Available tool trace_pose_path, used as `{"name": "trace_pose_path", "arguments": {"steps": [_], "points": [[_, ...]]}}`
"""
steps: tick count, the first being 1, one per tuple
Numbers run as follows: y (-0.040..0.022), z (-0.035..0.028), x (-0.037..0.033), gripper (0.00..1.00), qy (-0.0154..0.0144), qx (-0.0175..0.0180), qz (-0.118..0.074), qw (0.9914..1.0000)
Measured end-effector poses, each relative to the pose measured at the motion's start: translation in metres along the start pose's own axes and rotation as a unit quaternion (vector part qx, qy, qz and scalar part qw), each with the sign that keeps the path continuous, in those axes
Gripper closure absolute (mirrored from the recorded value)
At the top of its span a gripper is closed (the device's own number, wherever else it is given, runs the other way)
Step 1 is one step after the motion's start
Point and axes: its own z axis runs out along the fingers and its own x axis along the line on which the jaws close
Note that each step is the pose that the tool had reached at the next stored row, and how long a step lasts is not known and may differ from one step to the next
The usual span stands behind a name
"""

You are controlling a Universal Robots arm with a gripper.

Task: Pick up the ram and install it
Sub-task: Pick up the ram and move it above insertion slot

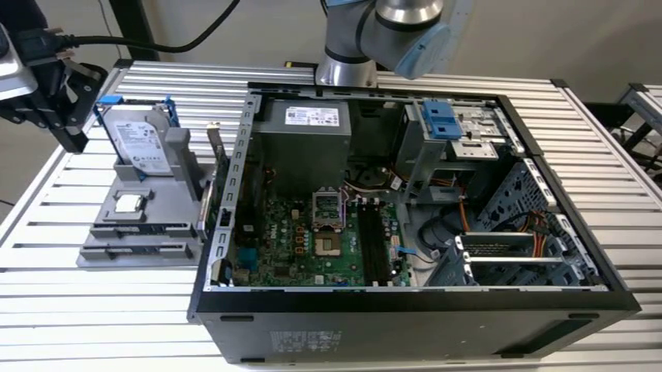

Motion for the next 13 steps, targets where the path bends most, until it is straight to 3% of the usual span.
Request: {"name": "trace_pose_path", "arguments": {"steps": [4,7,10,13], "points": [[0.0,0.0,-0.0002,1.0,-0.0006,0.0,-0.004,0.99999],[0.0001,0.0,0.0,1.0,-0.0001,-0.0004,-0.025,0.99969],[0.0001,0.0,0.0,1.0,0.0012,-0.001,-0.052,0.99865],[0.0001,0.0,0.0,1.0,0.0026,-0.0014,-0.079,0.99686]]}}
